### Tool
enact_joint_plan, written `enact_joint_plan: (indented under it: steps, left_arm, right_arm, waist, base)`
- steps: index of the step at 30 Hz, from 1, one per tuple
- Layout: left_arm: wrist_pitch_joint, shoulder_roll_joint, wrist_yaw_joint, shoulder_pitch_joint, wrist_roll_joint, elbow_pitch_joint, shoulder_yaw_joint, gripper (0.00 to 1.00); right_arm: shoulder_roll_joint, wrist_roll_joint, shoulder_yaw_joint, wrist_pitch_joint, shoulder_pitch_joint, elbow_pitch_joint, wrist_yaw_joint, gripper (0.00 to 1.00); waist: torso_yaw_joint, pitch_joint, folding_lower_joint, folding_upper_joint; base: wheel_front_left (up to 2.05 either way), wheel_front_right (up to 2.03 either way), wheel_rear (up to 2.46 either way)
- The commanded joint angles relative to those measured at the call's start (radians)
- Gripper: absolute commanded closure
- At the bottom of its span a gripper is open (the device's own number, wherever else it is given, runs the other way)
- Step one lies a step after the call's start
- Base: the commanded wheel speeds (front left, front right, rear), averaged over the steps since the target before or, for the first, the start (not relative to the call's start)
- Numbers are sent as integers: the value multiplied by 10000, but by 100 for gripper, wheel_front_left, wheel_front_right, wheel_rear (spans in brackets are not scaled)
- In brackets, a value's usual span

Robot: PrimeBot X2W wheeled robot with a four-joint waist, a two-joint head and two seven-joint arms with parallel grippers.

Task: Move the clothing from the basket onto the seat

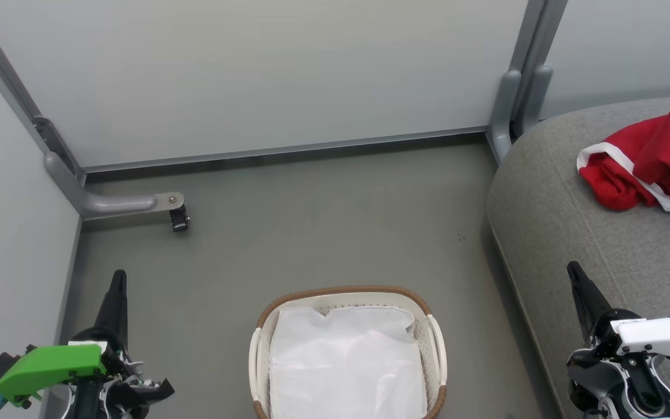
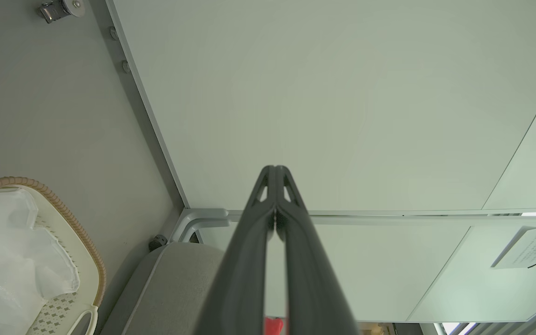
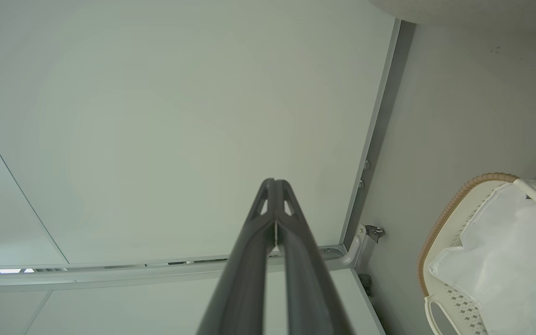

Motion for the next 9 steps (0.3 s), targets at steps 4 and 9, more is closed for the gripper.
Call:
enact_joint_plan:
  steps: [4,9]
  left_arm:
    - [43,44,-64,-100,-34,-20,16,100]
    - [42,44,-64,-100,-34,-20,16,100]
  right_arm:
    - [-32,-40,-29,52,-82,-34,-3,100]
    - [-31,-43,-30,42,-82,-34,-3,100]
  waist:
    - [0,0,0,0]
    - [0,0,0,0]
  base:
    - [0,0,0]
    - [0,0,0]
